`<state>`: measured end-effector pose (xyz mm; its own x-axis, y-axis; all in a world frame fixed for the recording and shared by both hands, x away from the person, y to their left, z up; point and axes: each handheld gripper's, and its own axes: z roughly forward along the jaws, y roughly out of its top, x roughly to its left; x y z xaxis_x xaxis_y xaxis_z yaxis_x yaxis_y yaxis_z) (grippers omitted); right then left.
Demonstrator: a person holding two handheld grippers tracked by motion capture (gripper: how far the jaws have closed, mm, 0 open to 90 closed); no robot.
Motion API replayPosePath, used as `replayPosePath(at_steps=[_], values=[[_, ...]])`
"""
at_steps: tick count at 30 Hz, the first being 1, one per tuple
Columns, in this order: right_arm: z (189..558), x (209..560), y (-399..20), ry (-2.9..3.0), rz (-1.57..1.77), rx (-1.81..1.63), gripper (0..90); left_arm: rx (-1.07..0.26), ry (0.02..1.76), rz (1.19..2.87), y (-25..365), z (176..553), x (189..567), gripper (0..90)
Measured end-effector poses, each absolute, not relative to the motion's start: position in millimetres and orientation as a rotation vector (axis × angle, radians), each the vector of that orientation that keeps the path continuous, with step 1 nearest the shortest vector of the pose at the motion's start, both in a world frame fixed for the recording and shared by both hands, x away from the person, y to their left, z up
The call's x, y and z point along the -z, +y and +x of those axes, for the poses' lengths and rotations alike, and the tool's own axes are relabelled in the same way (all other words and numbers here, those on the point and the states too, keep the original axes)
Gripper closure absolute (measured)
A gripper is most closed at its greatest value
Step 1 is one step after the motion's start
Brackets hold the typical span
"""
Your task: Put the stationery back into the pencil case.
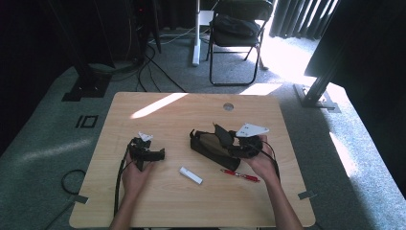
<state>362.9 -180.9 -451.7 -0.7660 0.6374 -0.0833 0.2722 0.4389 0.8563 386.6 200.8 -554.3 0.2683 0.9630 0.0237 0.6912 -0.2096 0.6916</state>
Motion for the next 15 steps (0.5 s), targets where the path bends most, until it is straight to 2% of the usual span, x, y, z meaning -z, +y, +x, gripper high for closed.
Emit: replayPosePath(at_steps=[15], values=[[366.9, 456.3, -178.8, 2.31, 0.776, -1.26, 41.8, -0.625, 1.488, 1.978, 200.8, 386.6, 554.3, 1.9]])
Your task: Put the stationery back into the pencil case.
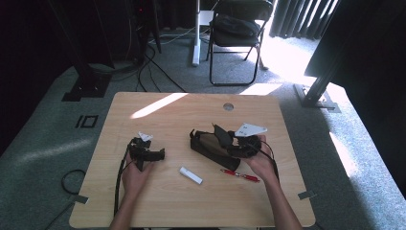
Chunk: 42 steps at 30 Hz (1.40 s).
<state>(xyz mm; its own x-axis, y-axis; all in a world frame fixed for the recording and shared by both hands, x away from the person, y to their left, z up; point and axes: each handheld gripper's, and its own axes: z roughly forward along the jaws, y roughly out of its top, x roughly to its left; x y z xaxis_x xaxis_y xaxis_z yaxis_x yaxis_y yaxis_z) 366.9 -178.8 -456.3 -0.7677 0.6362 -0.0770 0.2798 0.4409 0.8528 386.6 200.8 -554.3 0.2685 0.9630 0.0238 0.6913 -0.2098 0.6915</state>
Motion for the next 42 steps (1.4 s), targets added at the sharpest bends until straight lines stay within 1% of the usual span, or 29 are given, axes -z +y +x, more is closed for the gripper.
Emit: replayPosePath(at_steps=[42], values=[[368, 469, -170, 2.362, 0.77, -1.23, 41.8, -0.625, 1.488, 1.978, 201, 387, 554, 2.0]])
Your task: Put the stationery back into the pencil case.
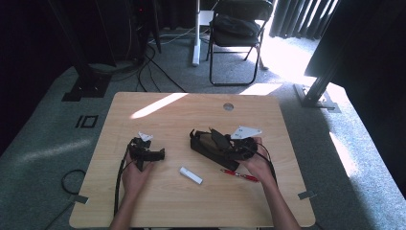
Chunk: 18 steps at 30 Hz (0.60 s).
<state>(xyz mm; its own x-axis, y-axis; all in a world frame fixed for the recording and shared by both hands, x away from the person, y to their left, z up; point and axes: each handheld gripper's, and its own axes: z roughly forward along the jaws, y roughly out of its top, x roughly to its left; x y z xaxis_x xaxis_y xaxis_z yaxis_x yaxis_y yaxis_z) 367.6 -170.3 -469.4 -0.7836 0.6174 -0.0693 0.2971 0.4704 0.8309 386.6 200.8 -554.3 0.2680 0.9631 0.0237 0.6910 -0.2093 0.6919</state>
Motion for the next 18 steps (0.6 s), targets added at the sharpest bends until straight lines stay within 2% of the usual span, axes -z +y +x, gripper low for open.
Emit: replayPosePath(at_steps=[18], values=[[368.6, 474.4, -167.7, 2.387, 0.772, -1.21, 41.7, -0.625, 1.488, 1.978, 200.8, 386.6, 554.3, 2.0]])
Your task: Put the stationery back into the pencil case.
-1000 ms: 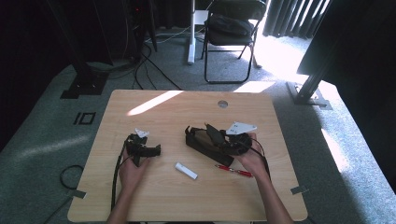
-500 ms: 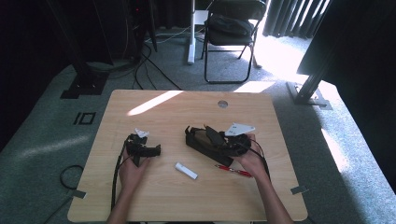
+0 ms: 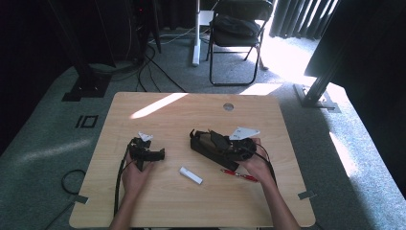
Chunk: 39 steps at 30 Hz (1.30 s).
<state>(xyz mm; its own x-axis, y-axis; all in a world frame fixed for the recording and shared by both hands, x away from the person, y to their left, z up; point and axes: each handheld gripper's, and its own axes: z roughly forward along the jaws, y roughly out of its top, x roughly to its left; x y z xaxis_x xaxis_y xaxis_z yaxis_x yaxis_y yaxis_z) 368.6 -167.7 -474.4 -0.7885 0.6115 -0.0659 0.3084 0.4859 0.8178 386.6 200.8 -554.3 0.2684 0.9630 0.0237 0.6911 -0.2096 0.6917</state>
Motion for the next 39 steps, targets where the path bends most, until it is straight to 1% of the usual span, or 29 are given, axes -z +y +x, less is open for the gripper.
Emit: replayPosePath(at_steps=[39], values=[[374, 486, -161, 2.45, 0.792, -1.148, 41.7, -0.625, 1.487, 1.978, 201, 387, 554, 2.0]])
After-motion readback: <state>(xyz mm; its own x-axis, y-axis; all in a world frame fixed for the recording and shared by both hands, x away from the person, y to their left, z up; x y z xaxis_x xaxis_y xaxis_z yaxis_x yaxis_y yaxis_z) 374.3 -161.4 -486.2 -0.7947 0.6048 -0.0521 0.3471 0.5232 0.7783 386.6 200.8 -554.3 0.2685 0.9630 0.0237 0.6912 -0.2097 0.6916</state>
